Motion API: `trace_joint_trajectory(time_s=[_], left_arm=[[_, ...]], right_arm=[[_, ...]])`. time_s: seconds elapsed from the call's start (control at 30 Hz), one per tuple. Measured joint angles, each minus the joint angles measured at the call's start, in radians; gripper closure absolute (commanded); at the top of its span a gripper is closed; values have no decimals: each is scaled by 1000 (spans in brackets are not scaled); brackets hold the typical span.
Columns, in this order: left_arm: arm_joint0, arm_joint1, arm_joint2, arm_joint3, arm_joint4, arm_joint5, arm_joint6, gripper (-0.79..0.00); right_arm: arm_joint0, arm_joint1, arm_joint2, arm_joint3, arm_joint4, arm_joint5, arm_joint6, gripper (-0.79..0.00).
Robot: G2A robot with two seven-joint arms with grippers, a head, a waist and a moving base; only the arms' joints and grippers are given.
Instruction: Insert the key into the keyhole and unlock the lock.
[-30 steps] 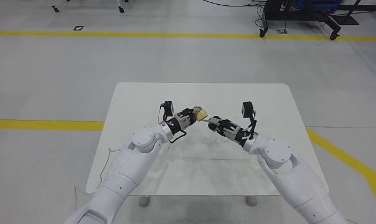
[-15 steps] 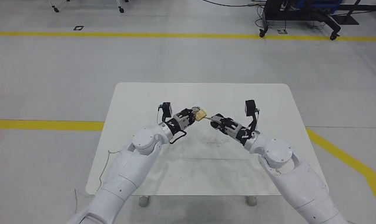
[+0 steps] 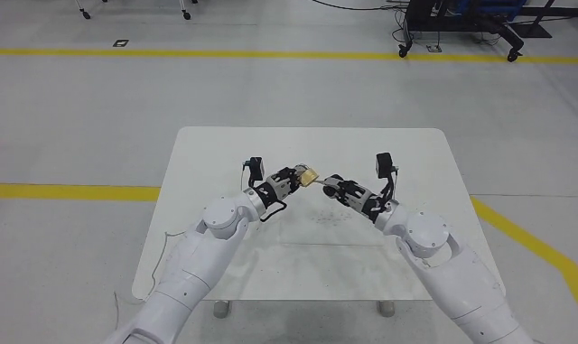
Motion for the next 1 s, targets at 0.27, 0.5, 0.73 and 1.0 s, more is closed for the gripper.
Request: trace_joint_trajectory(time_s=[0.27, 0.5, 0.73, 1.0], left_arm=[[-1, -2, 2, 2, 4, 7, -14, 0], [3, -5, 0, 1, 0, 10, -12, 0], [8, -6, -9, -2, -3, 16, 7, 0], [21, 2, -46, -12, 14, 1, 36, 0]], right_arm=[[3, -6, -6, 2, -11, 10, 3, 0], [9, -12, -21, -4, -23, 23, 11, 0], [1, -14, -7, -2, -9, 2, 10, 0], [-24, -13, 26, -18, 66, -57, 69, 0]])
